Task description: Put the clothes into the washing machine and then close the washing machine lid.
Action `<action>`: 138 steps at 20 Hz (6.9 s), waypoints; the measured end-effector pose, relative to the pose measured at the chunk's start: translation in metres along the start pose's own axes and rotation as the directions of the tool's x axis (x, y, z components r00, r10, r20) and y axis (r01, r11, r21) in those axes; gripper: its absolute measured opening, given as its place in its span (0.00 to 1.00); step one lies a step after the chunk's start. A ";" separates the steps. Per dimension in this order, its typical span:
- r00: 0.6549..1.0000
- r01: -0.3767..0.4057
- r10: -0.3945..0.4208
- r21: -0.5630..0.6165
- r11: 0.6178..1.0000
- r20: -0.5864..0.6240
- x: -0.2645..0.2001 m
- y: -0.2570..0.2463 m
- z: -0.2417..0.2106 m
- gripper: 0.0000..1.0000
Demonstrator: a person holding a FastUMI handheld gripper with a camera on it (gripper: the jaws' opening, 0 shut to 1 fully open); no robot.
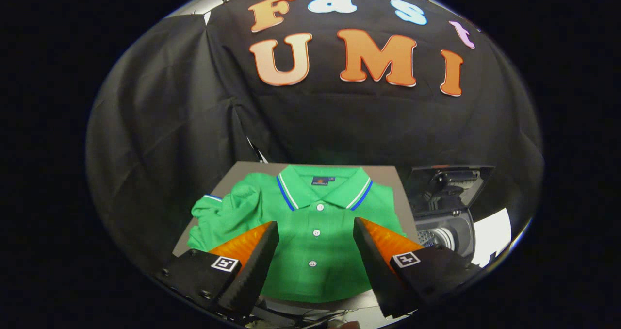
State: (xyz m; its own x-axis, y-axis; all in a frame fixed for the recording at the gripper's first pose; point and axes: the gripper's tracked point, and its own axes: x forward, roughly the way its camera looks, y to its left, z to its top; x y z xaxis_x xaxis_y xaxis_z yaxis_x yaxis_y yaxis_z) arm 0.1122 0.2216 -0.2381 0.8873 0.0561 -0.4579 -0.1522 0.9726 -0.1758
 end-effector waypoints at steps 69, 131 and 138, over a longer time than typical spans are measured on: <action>0.985 0.003 -0.054 0.296 0.955 0.162 -0.050 -0.403 0.019 0.08; 0.982 0.162 -0.173 0.147 0.976 0.070 0.011 -0.423 0.054 0.98; 0.976 0.174 -0.180 0.057 0.983 0.124 0.070 -0.424 0.112 0.98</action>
State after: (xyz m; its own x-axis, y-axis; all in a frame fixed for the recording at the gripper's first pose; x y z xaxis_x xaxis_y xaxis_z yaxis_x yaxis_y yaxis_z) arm 0.2874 -0.1620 -0.0977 0.9472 -0.0925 -0.3070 0.0299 0.9788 -0.2027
